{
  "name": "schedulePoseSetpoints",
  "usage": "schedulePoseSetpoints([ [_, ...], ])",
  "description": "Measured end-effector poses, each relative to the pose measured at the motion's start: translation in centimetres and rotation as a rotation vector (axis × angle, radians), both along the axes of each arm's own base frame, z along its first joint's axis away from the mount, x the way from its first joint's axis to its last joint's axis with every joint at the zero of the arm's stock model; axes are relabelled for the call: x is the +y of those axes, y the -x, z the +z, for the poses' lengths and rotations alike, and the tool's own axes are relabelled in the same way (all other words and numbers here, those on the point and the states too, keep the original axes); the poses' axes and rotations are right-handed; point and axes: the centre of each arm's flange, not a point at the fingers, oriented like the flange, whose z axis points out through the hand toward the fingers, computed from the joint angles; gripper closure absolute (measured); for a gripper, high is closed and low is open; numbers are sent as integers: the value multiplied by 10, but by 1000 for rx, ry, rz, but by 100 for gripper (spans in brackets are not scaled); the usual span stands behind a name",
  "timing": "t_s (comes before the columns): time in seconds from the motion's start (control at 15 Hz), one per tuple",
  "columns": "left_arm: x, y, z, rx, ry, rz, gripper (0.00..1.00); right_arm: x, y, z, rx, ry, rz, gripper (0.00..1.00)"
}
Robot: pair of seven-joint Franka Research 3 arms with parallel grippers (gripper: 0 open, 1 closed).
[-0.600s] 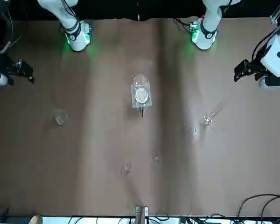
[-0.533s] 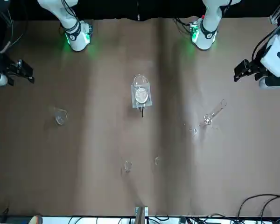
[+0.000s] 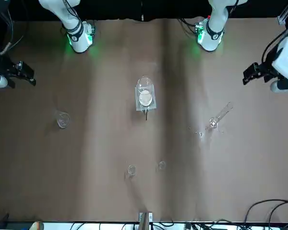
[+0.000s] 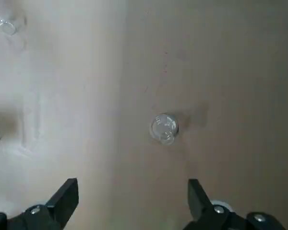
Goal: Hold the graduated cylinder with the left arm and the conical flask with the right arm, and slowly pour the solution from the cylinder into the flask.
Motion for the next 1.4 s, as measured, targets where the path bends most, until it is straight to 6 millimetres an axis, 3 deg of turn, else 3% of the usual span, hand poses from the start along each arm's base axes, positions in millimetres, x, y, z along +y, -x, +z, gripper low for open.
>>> schedulePoseSetpoints([
  [0.27,11,-3,-5,9,-3,60,1,8,-5,-10,13,-6,16,0],
  [0.4,17,-6,-9,15,-2,67,12,4,-11,-19,21,-40,91,0],
  [0.47,23,-8,-12,18,-1,63,12,-5,-14,-23,19,-74,148,0],
  [0.6,40,-18,-24,22,3,70,4,-44,-17,-33,8,-119,315,0],
  [0.93,72,-36,-43,5,12,69,1,-103,-24,-66,-13,-176,659,0],
  [1.27,119,-45,-57,-10,58,155,1,-170,-21,-124,-66,-330,940,0],
  [1.4,145,-46,-66,-7,133,166,1,-200,-14,-160,-142,-459,1056,0],
])
